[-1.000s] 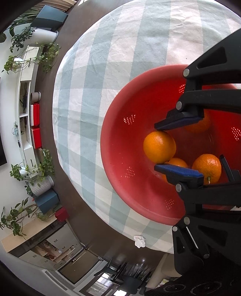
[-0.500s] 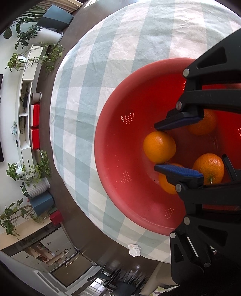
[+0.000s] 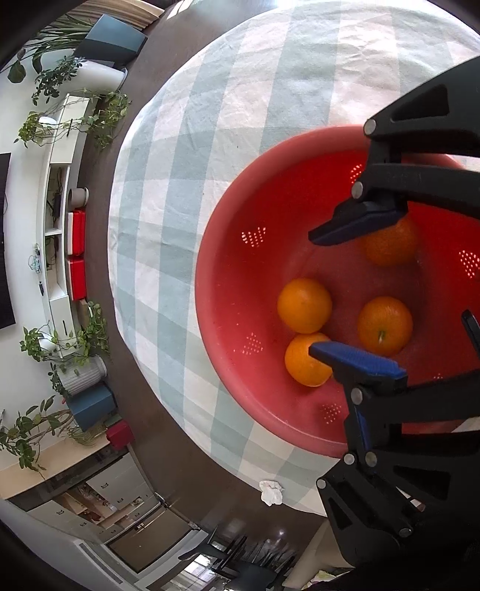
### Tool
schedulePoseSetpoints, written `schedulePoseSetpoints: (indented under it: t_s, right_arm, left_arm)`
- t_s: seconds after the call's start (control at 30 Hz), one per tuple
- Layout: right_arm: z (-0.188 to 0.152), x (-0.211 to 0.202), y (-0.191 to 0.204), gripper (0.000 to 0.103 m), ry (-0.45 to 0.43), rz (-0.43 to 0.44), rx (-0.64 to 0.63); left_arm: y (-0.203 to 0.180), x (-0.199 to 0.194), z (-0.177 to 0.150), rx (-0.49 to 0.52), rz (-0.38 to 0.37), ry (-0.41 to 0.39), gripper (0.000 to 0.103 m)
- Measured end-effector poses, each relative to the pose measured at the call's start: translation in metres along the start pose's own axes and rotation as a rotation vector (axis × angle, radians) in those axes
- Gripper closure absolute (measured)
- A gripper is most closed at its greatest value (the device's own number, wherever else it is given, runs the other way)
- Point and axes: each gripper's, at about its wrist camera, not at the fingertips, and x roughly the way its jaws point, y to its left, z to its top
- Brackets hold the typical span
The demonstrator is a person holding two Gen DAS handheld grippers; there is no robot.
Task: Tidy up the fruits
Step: 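Open the left tool to drop the orange into the colander while the right tool releases its orange, then move the left tool back toward the red tomatoes and plums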
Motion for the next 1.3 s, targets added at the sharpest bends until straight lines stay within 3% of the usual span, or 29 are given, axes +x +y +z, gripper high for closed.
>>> schedulePoseSetpoints:
  t_s: [0.1,0.2,0.43,0.57,0.73,0.87,1.07,1.3]
  right_arm:
    - [-0.004,-0.023,-0.002,0.029,-0.043,0.023,0.039]
    - [-0.013,-0.054,-0.005,0.021,-0.109,0.056,0.082]
    - [-0.062,-0.127,-0.016,0.009,-0.273,0.192,0.184]
    - [-0.103,-0.155,-0.014,0.009,-0.322,0.179,0.203]
    - [-0.155,-0.171,-0.002,0.009,-0.343,0.117,0.172]
    - [-0.189,-0.177,0.009,0.009,-0.337,0.073,0.142]
    - [-0.226,-0.167,0.025,0.009,-0.287,0.054,0.110]
    - [-0.241,-0.155,0.031,0.014,-0.261,0.038,0.120]
  left_arm:
    - [-0.006,-0.023,-0.004,-0.010,0.003,-0.058,0.010]
    - [-0.006,-0.045,-0.011,-0.041,0.006,-0.115,0.001]
    - [0.002,-0.091,-0.049,-0.121,-0.005,-0.207,0.000]
    - [-0.007,-0.126,-0.091,-0.172,-0.009,-0.233,0.000]
    - [-0.023,-0.150,-0.143,-0.197,-0.001,-0.216,0.000]
    - [-0.035,-0.149,-0.165,-0.189,0.002,-0.183,0.000]
    - [-0.045,-0.126,-0.179,-0.165,0.004,-0.068,0.000]
    - [-0.053,-0.115,-0.173,-0.117,0.000,-0.025,0.000]
